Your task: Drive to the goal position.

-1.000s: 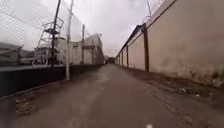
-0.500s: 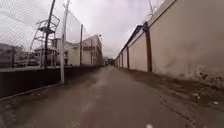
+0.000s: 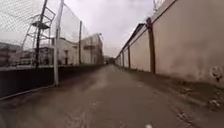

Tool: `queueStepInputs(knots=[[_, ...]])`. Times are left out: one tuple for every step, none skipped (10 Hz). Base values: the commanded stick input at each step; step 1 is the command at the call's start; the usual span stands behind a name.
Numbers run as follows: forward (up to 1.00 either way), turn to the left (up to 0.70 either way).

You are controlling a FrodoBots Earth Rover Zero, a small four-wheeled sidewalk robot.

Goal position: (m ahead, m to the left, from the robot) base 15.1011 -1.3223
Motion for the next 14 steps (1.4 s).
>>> queueStepInputs(knots=[[0.85,0.0],[0.85,0.0],[0.85,0.0],[0.85,0.0],[0.85,0.0],[0.85,0.0],[0.85,0.0],[0.85,0.0],[0.85,0.0],[0.85,0.0],[0.85,0.0],[0.85,0.0],[0.85,0.0],[0.85,0.0]])
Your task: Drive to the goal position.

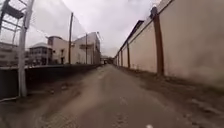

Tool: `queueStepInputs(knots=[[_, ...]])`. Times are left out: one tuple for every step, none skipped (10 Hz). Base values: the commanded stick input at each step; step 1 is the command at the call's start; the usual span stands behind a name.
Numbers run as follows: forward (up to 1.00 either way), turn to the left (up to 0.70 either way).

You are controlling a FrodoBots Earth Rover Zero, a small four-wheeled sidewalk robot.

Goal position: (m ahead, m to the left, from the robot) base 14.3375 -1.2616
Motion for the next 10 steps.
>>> queueStepInputs(knots=[[0.85,0.0],[0.85,0.0],[0.85,0.0],[0.85,0.0],[0.85,0.0],[0.85,0.0],[0.85,0.0],[0.85,0.0],[0.85,0.0],[0.85,0.0]])
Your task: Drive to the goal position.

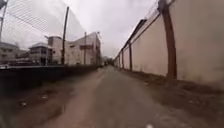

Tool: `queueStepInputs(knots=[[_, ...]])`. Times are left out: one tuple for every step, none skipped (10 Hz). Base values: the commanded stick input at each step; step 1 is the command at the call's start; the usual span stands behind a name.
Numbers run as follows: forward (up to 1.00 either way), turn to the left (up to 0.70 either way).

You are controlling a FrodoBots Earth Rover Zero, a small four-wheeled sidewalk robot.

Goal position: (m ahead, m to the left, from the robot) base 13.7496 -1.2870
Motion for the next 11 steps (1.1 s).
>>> queueStepInputs(knots=[[0.85,0.0],[0.85,0.0],[0.85,0.0],[0.85,0.0],[0.85,0.0],[0.85,0.0],[0.85,0.0],[0.85,0.0],[0.85,0.0],[0.85,0.0],[0.85,0.0]])
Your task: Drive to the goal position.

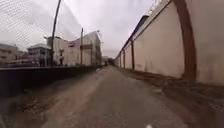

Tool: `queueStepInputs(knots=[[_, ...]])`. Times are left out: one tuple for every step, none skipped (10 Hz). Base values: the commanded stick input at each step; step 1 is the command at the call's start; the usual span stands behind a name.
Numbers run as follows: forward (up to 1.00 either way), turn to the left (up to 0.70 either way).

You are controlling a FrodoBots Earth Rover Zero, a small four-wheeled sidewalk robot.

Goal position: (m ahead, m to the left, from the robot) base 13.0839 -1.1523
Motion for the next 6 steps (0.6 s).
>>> queueStepInputs(knots=[[0.85,0.0],[0.85,0.0],[0.85,0.0],[0.85,0.0],[0.85,0.0],[0.85,0.0]])
